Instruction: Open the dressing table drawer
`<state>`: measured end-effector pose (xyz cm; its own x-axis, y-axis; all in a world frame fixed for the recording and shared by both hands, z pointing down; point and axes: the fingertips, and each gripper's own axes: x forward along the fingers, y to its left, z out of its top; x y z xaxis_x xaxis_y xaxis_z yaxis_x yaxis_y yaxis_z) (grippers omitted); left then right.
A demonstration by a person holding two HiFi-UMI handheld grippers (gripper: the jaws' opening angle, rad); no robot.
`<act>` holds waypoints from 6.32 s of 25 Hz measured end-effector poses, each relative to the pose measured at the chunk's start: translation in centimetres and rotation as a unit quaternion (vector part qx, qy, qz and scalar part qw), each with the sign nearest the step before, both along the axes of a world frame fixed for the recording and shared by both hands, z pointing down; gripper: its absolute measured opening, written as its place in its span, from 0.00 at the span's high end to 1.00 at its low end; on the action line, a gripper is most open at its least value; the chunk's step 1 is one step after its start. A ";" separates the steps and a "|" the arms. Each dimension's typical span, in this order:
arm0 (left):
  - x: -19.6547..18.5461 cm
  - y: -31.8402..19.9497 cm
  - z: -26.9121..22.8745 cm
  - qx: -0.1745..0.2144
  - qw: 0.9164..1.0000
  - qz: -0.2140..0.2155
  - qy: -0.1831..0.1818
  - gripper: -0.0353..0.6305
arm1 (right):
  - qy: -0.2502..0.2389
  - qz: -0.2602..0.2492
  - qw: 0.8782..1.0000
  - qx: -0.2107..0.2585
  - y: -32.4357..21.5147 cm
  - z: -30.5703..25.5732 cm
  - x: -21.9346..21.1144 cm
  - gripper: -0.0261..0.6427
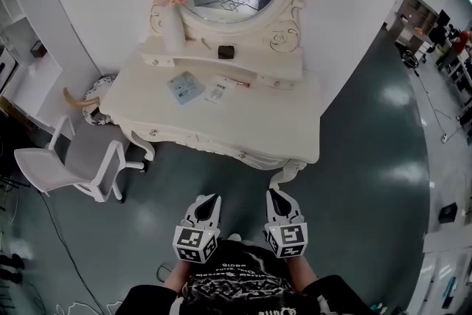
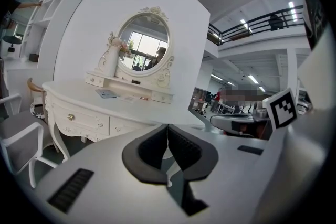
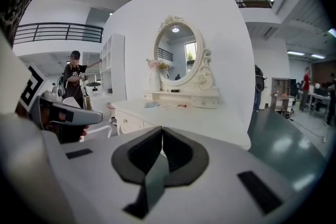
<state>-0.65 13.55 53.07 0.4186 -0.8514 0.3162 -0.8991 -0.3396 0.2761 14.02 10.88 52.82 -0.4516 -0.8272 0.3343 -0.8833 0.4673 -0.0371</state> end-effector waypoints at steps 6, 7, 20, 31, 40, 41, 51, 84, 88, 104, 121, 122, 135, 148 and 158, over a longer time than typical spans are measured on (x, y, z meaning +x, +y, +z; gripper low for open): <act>-0.9 -3.1 0.4 0.002 1.000 0.009 0.000 0.92 | -0.018 0.020 1.000 0.003 -2.2 0.4 -0.3 0.94; -1.0 -3.9 0.3 0.003 1.000 0.011 0.002 0.92 | -0.017 0.024 1.000 0.003 -2.6 0.5 -0.3 0.94; -3.8 -14.1 -0.7 0.016 0.998 0.067 -0.005 0.92 | -0.005 0.075 0.997 0.004 -11.2 -0.1 -2.6 0.94; -7.2 -20.1 -0.8 0.022 0.994 0.105 -0.007 0.92 | -0.001 0.119 0.993 -0.011 -15.2 0.5 -6.1 0.94; -10.2 -24.5 -1.2 0.040 0.991 0.127 -0.010 0.92 | 0.024 0.142 0.989 -0.010 -18.2 0.5 -9.2 0.94; -10.2 -24.8 -1.2 0.041 0.990 0.133 -0.009 0.92 | 0.026 0.146 0.989 -0.008 -18.3 0.5 -9.5 0.94; -10.9 -26.9 -1.4 0.044 0.989 0.143 0.003 0.92 | 0.029 0.190 0.981 -0.015 -19.0 0.7 -8.4 0.94; -12.0 -33.9 -1.5 0.024 0.998 0.028 -0.051 0.92 | 0.022 0.194 0.980 -0.029 -36.2 0.2 0.3 0.74; -12.9 -33.8 -1.4 0.016 0.998 0.007 -0.057 0.92 | 0.027 0.199 0.979 -0.040 -37.6 1.2 1.0 0.73; -15.6 -33.2 -0.6 -0.008 0.996 -0.049 -0.073 0.92 | 0.023 0.216 0.973 -0.080 -41.8 4.9 3.4 0.73; -15.2 -33.6 -0.1 -0.019 0.994 -0.071 -0.081 0.92 | 0.055 0.211 0.971 -0.097 -43.4 6.6 4.0 0.81; -15.3 -33.6 0.0 -0.021 0.994 -0.074 -0.080 0.92 | 0.057 0.209 0.971 -0.098 -43.3 6.6 4.0 0.81; -16.0 -33.4 0.1 -0.025 0.993 -0.096 -0.071 0.92 | 0.065 0.204 0.971 -0.105 -42.6 6.7 3.7 0.81; -15.6 -33.4 -0.1 -0.017 0.993 -0.088 -0.074 0.92 | 0.067 0.206 0.971 -0.100 -41.4 6.7 3.5 0.81; -15.2 -33.3 -0.3 -0.012 0.994 -0.080 -0.073 0.92 | 0.070 0.207 0.970 -0.102 -40.7 6.7 3.3 0.81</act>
<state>-15.89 -19.72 52.78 0.2258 -0.8948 0.3852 -0.9724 -0.1833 0.1442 17.28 -29.81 59.52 -0.0321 -0.8386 0.5437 -0.9969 0.0663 0.0435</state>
